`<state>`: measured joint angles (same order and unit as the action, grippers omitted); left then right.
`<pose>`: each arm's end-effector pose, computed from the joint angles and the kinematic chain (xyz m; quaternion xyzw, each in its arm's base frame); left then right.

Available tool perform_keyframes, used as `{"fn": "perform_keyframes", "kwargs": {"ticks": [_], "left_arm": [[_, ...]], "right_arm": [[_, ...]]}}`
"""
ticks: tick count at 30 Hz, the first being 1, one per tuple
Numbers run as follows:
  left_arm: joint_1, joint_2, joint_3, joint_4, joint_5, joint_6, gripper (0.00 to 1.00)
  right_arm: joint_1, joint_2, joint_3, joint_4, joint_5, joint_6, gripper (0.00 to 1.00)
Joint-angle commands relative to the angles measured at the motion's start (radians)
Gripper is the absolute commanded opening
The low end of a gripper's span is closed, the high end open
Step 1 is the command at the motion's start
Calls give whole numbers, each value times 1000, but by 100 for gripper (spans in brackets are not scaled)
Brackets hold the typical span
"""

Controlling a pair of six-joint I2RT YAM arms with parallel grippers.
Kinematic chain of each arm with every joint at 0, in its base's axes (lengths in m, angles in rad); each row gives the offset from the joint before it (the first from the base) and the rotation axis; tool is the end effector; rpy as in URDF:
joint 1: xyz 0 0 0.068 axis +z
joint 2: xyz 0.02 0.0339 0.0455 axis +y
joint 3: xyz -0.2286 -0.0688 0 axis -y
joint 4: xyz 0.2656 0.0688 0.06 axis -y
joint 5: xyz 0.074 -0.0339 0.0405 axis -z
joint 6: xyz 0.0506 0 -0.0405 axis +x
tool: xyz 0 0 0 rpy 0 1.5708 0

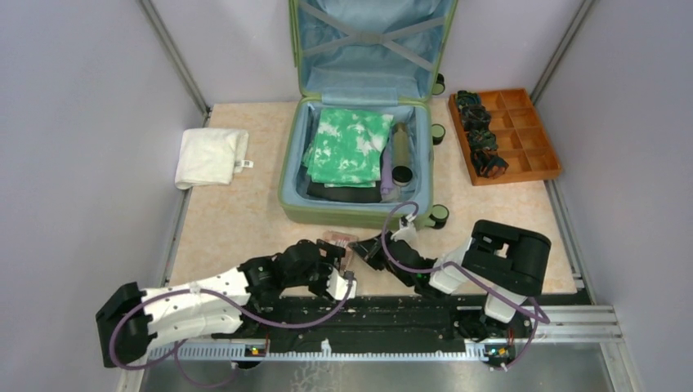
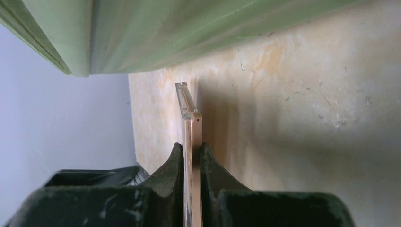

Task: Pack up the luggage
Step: Pick up the makeup from the corner of the board.

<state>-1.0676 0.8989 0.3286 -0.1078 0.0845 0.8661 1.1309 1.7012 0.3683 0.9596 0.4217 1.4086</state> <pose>0.1074 -0.2040 0.1215 0.7522 0.4968 -0.0813 0.4253 0.1390 0.2468 0.0524 0.2286 0.7836 0.4751 0.3285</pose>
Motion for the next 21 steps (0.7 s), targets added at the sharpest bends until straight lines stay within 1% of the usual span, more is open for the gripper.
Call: {"fn": "perform_keyframes", "kwargs": {"ticks": [1, 3, 6, 10, 13, 16, 19, 21], "left_arm": [[-3, -148, 101, -260, 6, -73, 94], [-3, -193, 143, -361, 16, -94, 98], [-3, -228, 204, -475, -7, -114, 99], [4, -238, 271, -561, -55, -120, 99], [36, -241, 344, -572, -70, -127, 99], [98, -234, 418, -539, -59, -129, 99], [182, -194, 504, -471, -35, -116, 99], [263, -114, 576, -460, 17, -122, 99]], "right_arm": [[-6, -63, -11, 79, -107, 1, 0], [13, -101, -19, 34, -89, -11, 0], [34, -165, -25, -26, -70, -39, 0], [46, -254, -18, -97, -69, -68, 0], [48, -330, -15, -159, -78, -95, 0], [50, -437, -6, -274, -60, -128, 0], [40, -564, 40, -463, -25, -173, 0], [-2, -638, 84, -603, -38, -206, 0]]}}
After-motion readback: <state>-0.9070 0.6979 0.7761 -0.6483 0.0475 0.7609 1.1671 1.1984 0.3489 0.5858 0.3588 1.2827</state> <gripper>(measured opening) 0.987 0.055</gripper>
